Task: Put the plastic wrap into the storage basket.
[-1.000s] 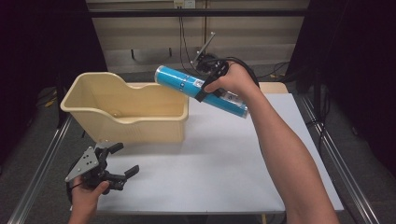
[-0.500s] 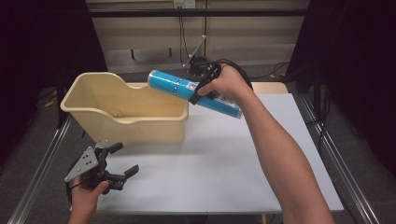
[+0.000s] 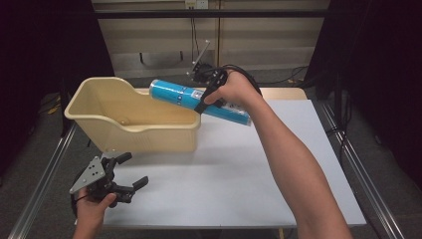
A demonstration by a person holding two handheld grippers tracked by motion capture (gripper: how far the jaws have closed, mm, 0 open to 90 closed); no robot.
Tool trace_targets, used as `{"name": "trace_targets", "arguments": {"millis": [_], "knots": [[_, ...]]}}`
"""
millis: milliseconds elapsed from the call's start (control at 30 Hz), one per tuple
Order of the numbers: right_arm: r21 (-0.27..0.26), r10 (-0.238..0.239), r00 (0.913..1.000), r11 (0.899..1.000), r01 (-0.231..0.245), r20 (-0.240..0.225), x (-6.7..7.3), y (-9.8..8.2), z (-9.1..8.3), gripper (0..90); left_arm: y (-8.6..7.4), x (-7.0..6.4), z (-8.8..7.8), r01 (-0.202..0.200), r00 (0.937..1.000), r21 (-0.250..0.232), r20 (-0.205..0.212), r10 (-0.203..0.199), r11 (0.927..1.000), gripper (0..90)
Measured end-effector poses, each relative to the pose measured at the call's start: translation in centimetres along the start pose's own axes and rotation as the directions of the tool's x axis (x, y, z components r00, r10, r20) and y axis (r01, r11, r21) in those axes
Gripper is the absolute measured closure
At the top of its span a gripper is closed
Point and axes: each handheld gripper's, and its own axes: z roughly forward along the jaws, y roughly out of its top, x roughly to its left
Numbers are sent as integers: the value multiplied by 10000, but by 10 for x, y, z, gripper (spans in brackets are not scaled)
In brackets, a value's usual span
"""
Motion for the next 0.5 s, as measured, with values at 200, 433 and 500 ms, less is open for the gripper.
{"name": "trace_targets", "arguments": {"millis": [200, 433, 500], "knots": [[9, -173, 9998, 9998, 173, -89, 2, 5, 4, 322, 0, 0, 0, -20, 10000, -18, -46, 20, 10000, 4], [86, -359, 9992, 9993, 360, -148, 5, 11, 9, 322, -1, 0, 0, -3, 10000, -33, -15, 2, 10000, 4], [130, -425, 9989, 9990, 428, -207, 6, 12, 11, 322, -1, 0, 0, -4, 10000, -15, -6, 4, 10000, 4]]}}
